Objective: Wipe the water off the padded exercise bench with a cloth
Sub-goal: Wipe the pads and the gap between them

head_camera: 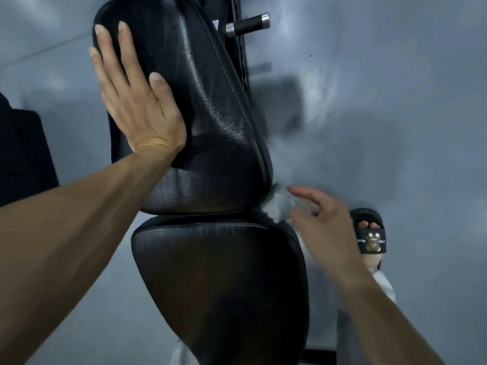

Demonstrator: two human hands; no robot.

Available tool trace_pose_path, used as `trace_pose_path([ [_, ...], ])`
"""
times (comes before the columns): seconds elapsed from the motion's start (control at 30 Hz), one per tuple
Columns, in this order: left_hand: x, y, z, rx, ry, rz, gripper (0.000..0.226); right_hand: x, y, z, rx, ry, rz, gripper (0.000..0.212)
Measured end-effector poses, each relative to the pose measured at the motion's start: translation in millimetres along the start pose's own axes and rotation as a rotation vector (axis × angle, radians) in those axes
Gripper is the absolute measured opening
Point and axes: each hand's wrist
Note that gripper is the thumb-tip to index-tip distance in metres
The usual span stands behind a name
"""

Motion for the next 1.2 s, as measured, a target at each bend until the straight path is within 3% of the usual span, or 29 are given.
trace_pose_path([
  [0.1,4,1,-1,0.033,-0.017,-0.007,0.063,14,11,6,0.327,0.141,-0.289,0.037],
  [0.27,9,-2,1,0.034,-0.106,-0.028,0.066,-14,13,-12,0.56,-0.232,-0.522,0.041],
  [0.37,10,-7,-1,0.028,-0.142,-0.054,0.066,-26,20,-14,0.534,-0.271,-0.456,0.033],
  [0.47,12,-14,0,-0.046,-0.173,-0.097,0.067,-18,33,-17,0.568,-0.168,-0.39,0.029],
  [0.6,37,-23,-38,-0.352,-0.298,-0.167,0.063,0,58,-45,0.604,-0.023,-0.326,0.035],
  [0.7,69,-29,-91,-0.47,-0.394,-0.243,0.061,-21,53,-44,0.683,0.009,-0.315,0.036],
  [0.83,98,-25,-138,-0.453,-0.478,-0.332,0.06,-35,51,-33,0.758,-0.047,-0.33,0.037],
  [1.03,108,-7,-191,-0.436,-0.483,-0.25,0.07,14,97,-48,0.565,0.102,-0.323,0.038],
  [1.1,104,-4,-201,-0.436,-0.456,-0.198,0.072,-5,88,-42,0.599,0.106,-0.253,0.036],
  [1.2,99,-4,-205,-0.437,-0.424,-0.164,0.074,-37,62,-30,0.734,-0.016,-0.272,0.04],
])
Point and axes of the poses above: each hand's wrist, its own z-axis towards the middle knuckle, its own x-axis out of the back of the hand, y = z × x, and after that the axes turned 13 degrees about y, right-handed
